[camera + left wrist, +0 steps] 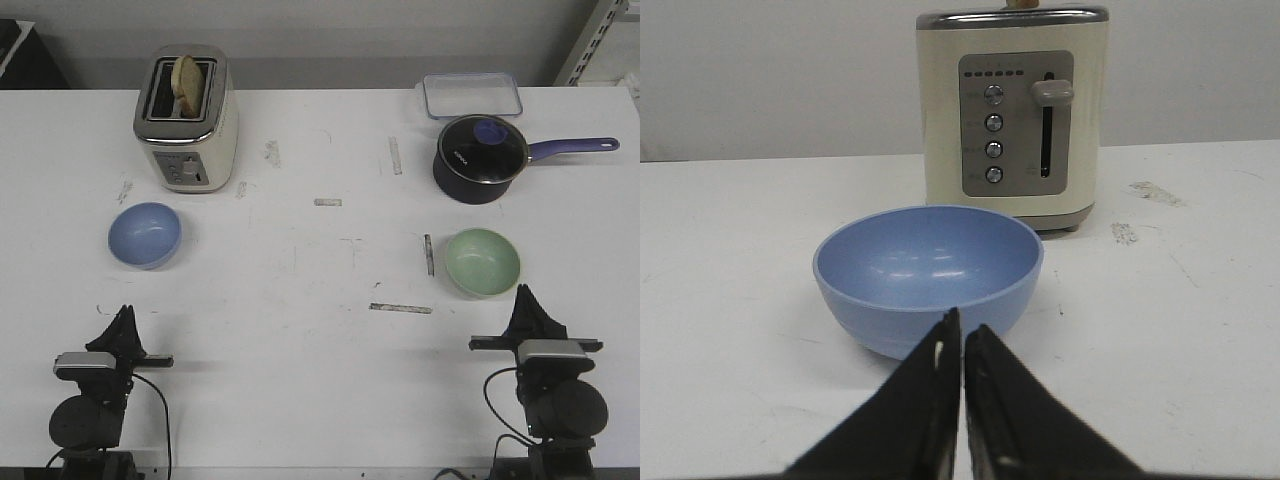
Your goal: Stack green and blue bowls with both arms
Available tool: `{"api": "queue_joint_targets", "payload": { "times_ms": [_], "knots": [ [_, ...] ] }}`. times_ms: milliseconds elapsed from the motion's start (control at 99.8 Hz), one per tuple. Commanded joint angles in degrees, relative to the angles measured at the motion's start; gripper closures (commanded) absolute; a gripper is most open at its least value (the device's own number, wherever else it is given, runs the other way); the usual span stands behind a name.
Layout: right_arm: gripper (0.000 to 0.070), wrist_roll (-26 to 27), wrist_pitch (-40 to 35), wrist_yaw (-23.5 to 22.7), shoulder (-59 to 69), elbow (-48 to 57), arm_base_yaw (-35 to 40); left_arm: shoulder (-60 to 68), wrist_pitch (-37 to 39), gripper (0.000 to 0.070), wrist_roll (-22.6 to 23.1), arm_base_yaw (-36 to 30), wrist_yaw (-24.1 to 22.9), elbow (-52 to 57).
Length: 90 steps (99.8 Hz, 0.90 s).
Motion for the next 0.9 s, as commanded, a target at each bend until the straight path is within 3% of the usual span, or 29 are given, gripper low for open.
{"api": "queue_joint_targets", "payload": {
  "times_ms": [0, 601, 891],
  "knots": [
    [0.0699, -0.28, -0.50, 0.20, 4.33, 3.06, 0.04, -0.11, 0.74, 0.0698, 0.70, 0.00, -0.22, -1.20],
    [0.0699, -0.17, -25.62, -2.21, 41.24, 37.00, -1.66, -0.11, 0.74, 0.0697, 0.68, 0.00, -0.22, -1.20],
    [0.0691, 6.19, -43.98, -3.06, 54.01, 50.25, -10.29, -0.11, 0.74, 0.0698, 0.70, 0.00, -0.22, -1.20]
  ]
}}
